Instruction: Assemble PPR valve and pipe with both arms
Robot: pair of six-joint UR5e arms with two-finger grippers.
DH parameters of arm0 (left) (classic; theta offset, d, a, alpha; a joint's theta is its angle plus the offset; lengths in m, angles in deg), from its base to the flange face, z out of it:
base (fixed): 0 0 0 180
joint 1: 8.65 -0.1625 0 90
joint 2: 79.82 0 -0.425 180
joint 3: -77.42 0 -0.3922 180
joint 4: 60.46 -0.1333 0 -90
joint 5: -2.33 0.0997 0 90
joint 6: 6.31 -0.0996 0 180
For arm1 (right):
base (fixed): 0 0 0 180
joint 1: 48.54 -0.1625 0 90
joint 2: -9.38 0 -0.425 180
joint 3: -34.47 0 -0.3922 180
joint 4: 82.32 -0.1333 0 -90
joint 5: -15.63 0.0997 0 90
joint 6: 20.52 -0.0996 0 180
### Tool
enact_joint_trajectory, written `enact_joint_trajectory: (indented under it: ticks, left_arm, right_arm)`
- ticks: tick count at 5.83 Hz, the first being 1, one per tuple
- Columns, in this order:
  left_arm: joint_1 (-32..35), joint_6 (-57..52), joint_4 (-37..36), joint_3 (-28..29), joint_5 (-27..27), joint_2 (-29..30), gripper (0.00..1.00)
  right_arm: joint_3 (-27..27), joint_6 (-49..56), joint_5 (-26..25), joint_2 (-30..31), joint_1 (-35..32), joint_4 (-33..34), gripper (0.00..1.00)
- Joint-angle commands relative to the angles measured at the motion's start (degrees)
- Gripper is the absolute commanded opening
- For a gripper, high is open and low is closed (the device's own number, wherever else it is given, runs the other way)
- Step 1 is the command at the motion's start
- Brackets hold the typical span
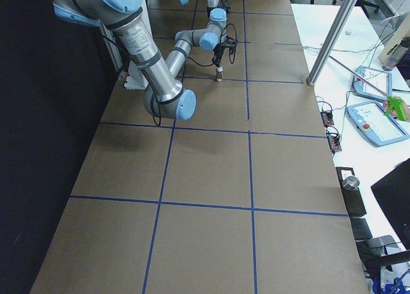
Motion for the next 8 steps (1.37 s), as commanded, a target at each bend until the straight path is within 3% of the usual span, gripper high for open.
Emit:
enact_joint_trajectory:
  ticks: [1, 3, 4, 5, 6, 8]
  left_arm:
    - [0.0, 0.0, -0.02, -0.01, -0.02, -0.17, 1.0]
    - [0.0, 0.0, -0.02, -0.09, -0.03, -0.35, 1.0]
    - [0.0, 0.0, -0.02, -0.09, -0.03, -0.35, 1.0]
    - [0.09, -0.09, -0.02, -0.27, -0.03, -0.35, 1.0]
    - [0.17, -0.7, -0.11, -0.1, 0.06, -0.79, 1.0]
    - [2.63, -7.42, -0.11, 0.17, -0.03, -3.93, 1.0]
  right_arm:
    - [-0.91, -0.29, 0.0, -0.44, 0.0, -0.09, 0.64]
    - [-0.82, -0.12, 0.0, -0.53, 0.0, -0.1, 0.68]
    - [-0.56, -0.12, 0.0, -0.88, -0.09, -0.1, 0.8]
    - [1.44, -0.29, 0.09, -0.71, -0.17, -0.1, 0.99]
    - [6.42, -0.12, 0.43, 1.73, -1.48, -0.01, 1.0]
    - [19.52, 1.8, 3.23, 13.39, -5.42, -0.27, 1.0]
